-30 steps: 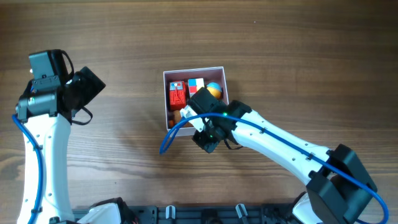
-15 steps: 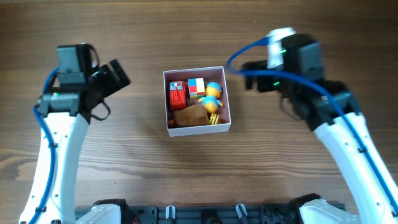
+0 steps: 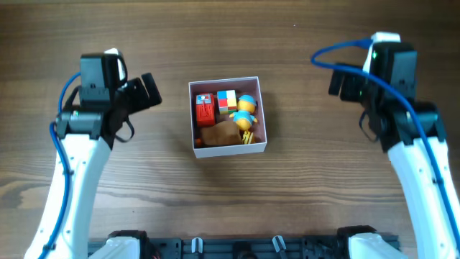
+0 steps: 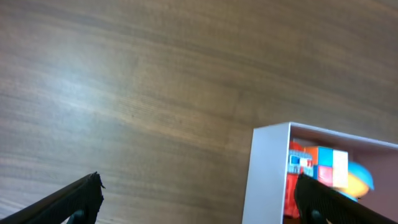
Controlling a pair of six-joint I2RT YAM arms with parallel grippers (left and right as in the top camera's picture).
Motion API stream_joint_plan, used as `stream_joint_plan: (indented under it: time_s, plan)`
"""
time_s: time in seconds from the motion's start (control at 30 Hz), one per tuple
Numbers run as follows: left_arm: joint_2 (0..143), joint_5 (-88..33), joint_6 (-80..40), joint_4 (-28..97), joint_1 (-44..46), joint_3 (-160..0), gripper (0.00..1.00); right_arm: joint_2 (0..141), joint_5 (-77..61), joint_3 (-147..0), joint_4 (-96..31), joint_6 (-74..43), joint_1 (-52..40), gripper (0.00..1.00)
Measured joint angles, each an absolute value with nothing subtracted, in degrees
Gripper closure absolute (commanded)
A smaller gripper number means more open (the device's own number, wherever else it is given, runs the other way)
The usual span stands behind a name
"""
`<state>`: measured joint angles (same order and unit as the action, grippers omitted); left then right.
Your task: Pack container
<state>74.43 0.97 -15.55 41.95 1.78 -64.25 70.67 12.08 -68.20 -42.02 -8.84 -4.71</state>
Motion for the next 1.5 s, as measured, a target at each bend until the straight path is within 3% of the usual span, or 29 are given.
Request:
stream_joint_plan:
  time_s: [0.23, 0.47, 0.7, 1.33, 1.5]
  plan:
    - [49.7, -0.1, -15.7, 38.2, 1.8, -41.6, 0.00, 45.0, 12.1, -46.8, -39.6, -13.9, -4.7, 0.00]
    - [27.5, -1.1, -13.1, 40.4, 5.8, -30.2, 0.00, 33.3, 12.1, -29.8, -41.3, -22.0, -4.7, 0.00]
    - [26.8, -1.2, -8.3, 37.4, 7.1, -29.5, 0.00, 33.1, 12.3, -29.3, -36.4, -22.7, -4.7, 0.00]
    - [26.8, -1.2, -7.5, 37.3, 7.1, -29.5, 0.00, 32.9, 13.4, -29.3, -37.8, -21.6, -4.7, 0.00]
    - [26.8, -1.2, -7.5, 37.3, 7.1, -29.5, 0.00, 25.1, 14.2, -29.3, -41.1, -20.5, -4.7, 0.00]
